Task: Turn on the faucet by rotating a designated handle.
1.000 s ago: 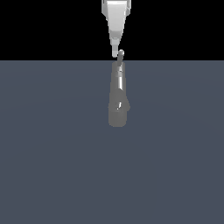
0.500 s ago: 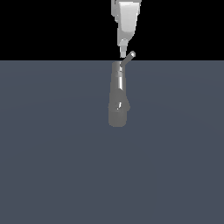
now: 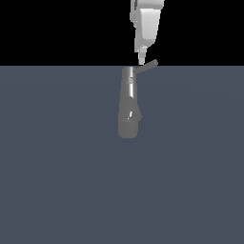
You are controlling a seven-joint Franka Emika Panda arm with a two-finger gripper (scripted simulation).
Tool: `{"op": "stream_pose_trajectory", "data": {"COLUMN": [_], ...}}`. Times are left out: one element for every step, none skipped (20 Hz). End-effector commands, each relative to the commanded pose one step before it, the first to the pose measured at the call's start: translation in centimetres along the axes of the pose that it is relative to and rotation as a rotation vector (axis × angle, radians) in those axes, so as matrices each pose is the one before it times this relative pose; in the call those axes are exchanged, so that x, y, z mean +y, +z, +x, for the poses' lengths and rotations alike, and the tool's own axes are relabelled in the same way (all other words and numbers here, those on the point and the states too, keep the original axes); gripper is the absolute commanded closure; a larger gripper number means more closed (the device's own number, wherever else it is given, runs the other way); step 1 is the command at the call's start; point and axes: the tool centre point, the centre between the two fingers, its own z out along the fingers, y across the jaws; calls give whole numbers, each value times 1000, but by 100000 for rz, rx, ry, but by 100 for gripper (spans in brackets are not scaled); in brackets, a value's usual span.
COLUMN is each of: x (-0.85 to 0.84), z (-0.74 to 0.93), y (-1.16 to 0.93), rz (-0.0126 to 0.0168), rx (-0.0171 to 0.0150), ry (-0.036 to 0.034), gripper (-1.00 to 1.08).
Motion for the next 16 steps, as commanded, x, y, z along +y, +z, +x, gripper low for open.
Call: {"op": "stream_pose_trajectory", "data": {"x": [-395,-182,-181,-180,-179,-178,-177,-176,-175,-174,-173,-172,-171,-170,-170,0], "z": [2187,328,318,325,319,313,321,310,313,306,309,303,306,299,297,0], "y": [905,86,84,85,84,82,83,81,81,80,80,79,78,77,76,0], "rz": [-719,-19,-17,-19,-18,-17,-19,-16,-18,-16,-17,-16,-17,-16,-15,0], "rx": [537,28,25,28,26,24,28,24,26,24,26,24,26,25,25,0], "ry": [2295,143,126,143,134,126,143,126,134,126,135,126,135,126,126,0], "gripper": [108,108,108,108,108,108,108,108,108,108,108,108,108,108,108,108]}}
